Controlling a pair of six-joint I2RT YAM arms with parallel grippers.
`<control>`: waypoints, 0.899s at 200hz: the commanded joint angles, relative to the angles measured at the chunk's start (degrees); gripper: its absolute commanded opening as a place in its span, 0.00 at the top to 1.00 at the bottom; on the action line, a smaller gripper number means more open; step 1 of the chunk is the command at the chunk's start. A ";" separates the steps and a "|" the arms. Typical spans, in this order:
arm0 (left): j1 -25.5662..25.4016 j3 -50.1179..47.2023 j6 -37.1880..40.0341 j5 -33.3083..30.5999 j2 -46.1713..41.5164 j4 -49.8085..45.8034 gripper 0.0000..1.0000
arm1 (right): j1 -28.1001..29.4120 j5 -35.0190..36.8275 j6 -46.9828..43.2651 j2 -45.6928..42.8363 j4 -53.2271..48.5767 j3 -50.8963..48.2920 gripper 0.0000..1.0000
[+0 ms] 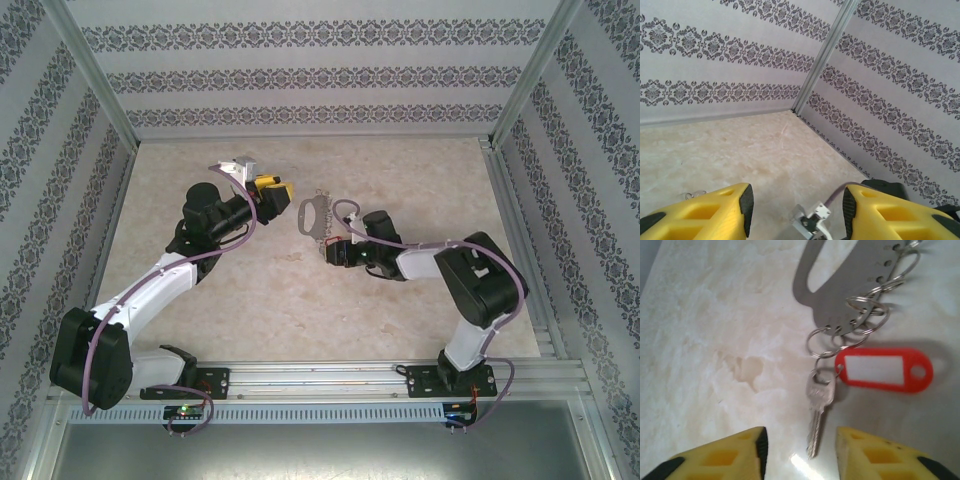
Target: Put the keys on the keyring
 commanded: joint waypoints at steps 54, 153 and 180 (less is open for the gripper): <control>0.52 1.83 -0.15 -0.60 -0.19 -1.74 0.00 | -1.70 4.83 -1.56 -25.69 -9.27 -2.75 0.26; 0.55 -5.16 25.16 -30.50 -8.13 -2.45 0.00 | -11.53 31.45 -8.31 -39.31 -16.34 -0.88 0.02; 0.74 -9.86 32.29 -41.34 -8.05 -0.29 0.00 | -17.60 34.21 -4.84 -37.29 -11.85 -3.65 0.02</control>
